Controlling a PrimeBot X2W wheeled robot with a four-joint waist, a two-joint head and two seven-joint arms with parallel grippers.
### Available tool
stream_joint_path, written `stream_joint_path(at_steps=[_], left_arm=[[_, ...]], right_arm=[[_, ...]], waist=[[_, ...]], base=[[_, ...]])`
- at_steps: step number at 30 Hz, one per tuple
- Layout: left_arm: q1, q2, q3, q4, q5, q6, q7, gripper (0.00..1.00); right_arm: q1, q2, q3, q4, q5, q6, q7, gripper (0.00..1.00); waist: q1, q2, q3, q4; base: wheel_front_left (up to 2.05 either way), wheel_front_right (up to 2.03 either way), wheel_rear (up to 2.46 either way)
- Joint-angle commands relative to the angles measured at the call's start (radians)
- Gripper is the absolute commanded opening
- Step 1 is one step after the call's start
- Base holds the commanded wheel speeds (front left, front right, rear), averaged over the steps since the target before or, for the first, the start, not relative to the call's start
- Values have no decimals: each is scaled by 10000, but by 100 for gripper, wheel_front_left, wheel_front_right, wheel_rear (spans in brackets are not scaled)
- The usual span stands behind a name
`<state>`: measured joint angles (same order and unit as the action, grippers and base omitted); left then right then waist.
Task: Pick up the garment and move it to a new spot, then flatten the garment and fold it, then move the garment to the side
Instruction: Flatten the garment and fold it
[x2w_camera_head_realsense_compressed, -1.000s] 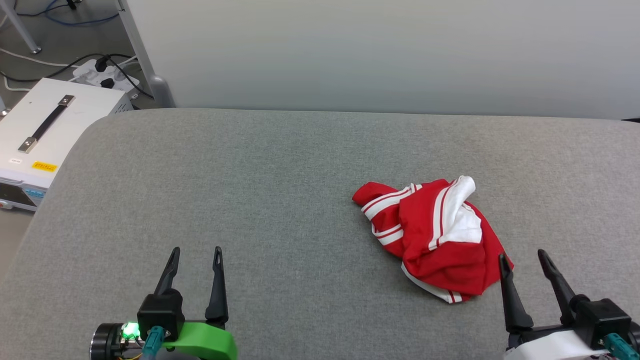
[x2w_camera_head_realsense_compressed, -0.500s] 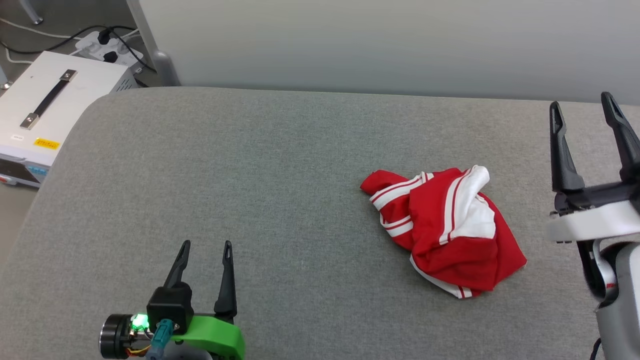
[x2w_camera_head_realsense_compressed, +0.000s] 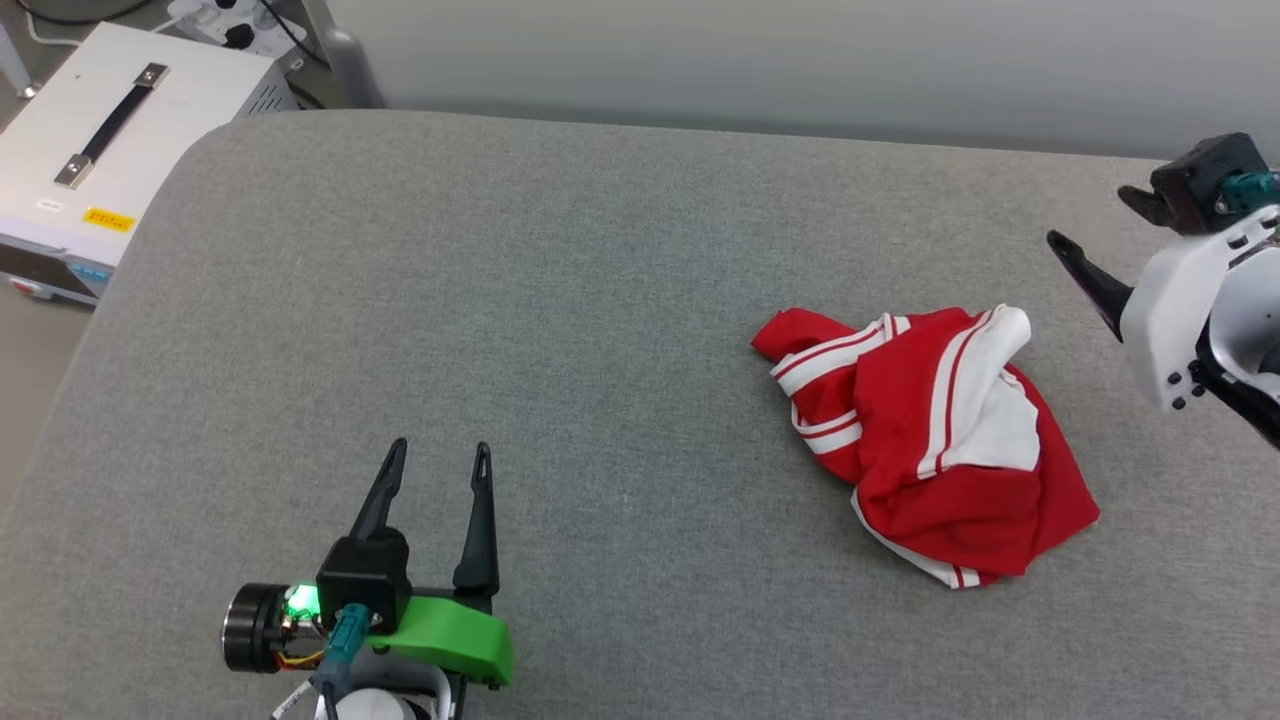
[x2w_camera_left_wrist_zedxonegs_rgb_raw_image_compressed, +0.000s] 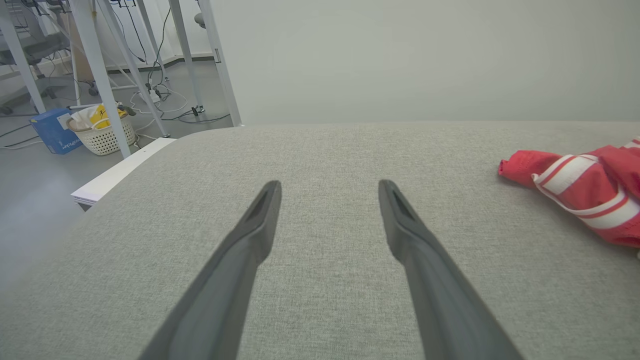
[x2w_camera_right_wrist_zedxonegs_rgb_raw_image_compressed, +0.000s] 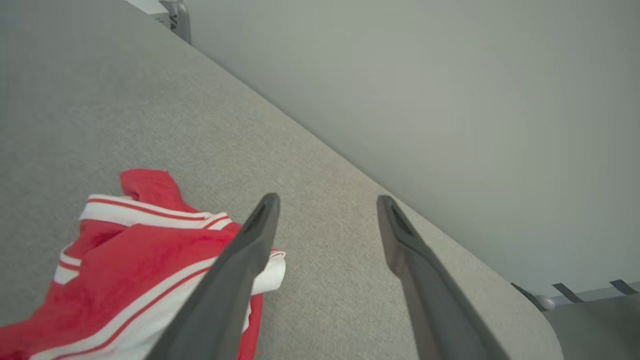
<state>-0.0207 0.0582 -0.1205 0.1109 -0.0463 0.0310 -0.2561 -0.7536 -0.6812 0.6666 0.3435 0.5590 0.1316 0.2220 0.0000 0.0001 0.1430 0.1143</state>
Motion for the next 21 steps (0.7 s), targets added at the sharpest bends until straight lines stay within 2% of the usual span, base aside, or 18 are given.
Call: stream_joint_path(at_steps=[1,5,10,15,21], left_arm=[[-270,-61,-57,-71,-101,71,-57,100],[-596,-73,-241,-182,-206,163,-57,100],[-1037,-77,-629,-308,-525,363,-57,100],[-1356,-78,-919,-356,-765,547,-57,100],[-1518,-78,-1124,-353,-977,779,-57,100]], right_arm=[[-458,-216,495,71,688,-9,672,100],[-1484,-576,1492,300,2337,-9,2565,100],[-2432,-555,2301,891,3322,-9,4283,100],[-2789,-459,2996,1598,3450,-9,4886,100],[-2326,-533,3831,2169,3812,-9,5187,100]], waist=[[0,-1,435,281],[0,-1,981,525],[0,-1,1635,932],[0,-1,2137,1302],[0,-1,2350,1610]], base=[[0,0,0],[0,0,0],[0,0,0],[0,0,0],[0,0,0]])
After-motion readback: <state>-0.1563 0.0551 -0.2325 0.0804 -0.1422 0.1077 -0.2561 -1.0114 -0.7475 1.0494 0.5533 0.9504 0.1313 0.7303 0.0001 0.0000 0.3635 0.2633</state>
